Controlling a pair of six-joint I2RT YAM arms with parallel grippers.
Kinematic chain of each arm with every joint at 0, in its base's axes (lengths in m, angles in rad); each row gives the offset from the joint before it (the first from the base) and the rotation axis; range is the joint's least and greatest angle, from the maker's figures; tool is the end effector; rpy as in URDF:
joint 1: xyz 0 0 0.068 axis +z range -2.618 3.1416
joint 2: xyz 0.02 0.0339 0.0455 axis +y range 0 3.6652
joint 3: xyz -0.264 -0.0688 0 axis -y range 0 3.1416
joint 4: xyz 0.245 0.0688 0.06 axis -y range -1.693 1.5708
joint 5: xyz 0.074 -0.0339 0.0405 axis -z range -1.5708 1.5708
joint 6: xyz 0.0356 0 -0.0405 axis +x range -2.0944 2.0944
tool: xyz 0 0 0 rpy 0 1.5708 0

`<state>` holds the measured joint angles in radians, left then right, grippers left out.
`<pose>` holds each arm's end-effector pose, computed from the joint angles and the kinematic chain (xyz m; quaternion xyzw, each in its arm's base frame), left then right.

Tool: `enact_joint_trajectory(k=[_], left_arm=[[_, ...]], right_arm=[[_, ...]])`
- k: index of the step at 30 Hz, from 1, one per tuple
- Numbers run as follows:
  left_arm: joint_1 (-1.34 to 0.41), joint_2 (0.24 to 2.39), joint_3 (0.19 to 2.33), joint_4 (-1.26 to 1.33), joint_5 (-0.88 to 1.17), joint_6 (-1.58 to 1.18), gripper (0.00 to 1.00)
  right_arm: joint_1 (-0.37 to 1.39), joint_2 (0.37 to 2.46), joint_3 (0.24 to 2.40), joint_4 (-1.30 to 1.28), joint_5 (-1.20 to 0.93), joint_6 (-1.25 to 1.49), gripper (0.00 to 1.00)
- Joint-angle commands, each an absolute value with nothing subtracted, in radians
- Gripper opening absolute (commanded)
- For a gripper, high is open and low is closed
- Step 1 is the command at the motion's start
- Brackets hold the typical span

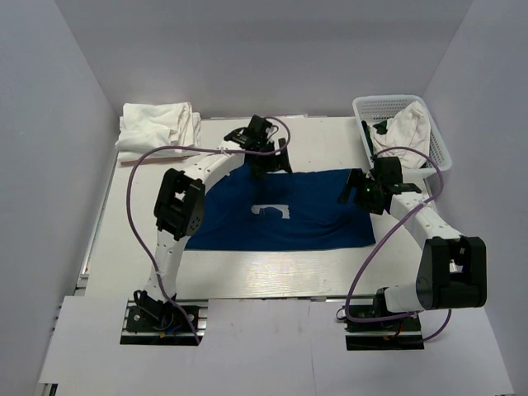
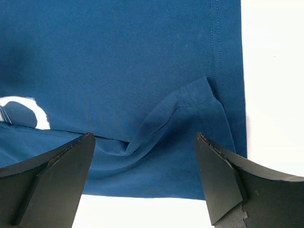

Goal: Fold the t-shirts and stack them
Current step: Fold the flattened tshirt in 1/3 of the way, then grap the side of the flattened tshirt furthest away from the robot with both arms

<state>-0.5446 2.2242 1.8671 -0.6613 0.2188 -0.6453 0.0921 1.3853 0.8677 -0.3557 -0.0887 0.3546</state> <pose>0.4135 -0.2595 0.2011 -0.0184 0.9566 -0.2389 0.1656 0.2827 0.0293 0.2200 0.1079 0.9328 0.1162 0.3237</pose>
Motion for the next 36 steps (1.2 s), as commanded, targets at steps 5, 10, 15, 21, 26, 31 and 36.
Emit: enact_joint_trajectory(k=[5,10,15,21,26,31,36], left_arm=[[-0.486,2.221,2.105,-0.778,-0.009,-0.525,1.00],[-0.419,2.256,2.189,-0.802,-0.132,-0.502,1.00],[-0.330,2.405,2.365,-0.790,-0.193,-0.480,1.00],[-0.276,2.494,2.416,-0.651,-0.172,-0.465,1.00],[-0.276,2.621,2.498,-0.597,-0.193,-0.371,1.00],[-0.276,2.631,2.418,-0.578,-0.210,-0.360,0.93],[-0.276,2.657,2.415,-0.600,-0.187,-0.342,0.34]], right_arm=[[0.098,1.402,0.974,-0.311,-0.104,0.311,0.90],[0.110,1.468,1.075,-0.308,-0.112,0.293,0.90],[0.130,1.511,1.144,-0.311,-0.094,0.275,0.90],[0.143,1.560,1.203,-0.363,-0.052,0.259,0.90],[0.149,1.585,1.215,-0.397,-0.043,0.248,0.90],[0.155,1.603,1.223,-0.413,-0.037,0.249,0.90],[0.164,1.650,1.253,-0.449,-0.005,0.239,0.90]])
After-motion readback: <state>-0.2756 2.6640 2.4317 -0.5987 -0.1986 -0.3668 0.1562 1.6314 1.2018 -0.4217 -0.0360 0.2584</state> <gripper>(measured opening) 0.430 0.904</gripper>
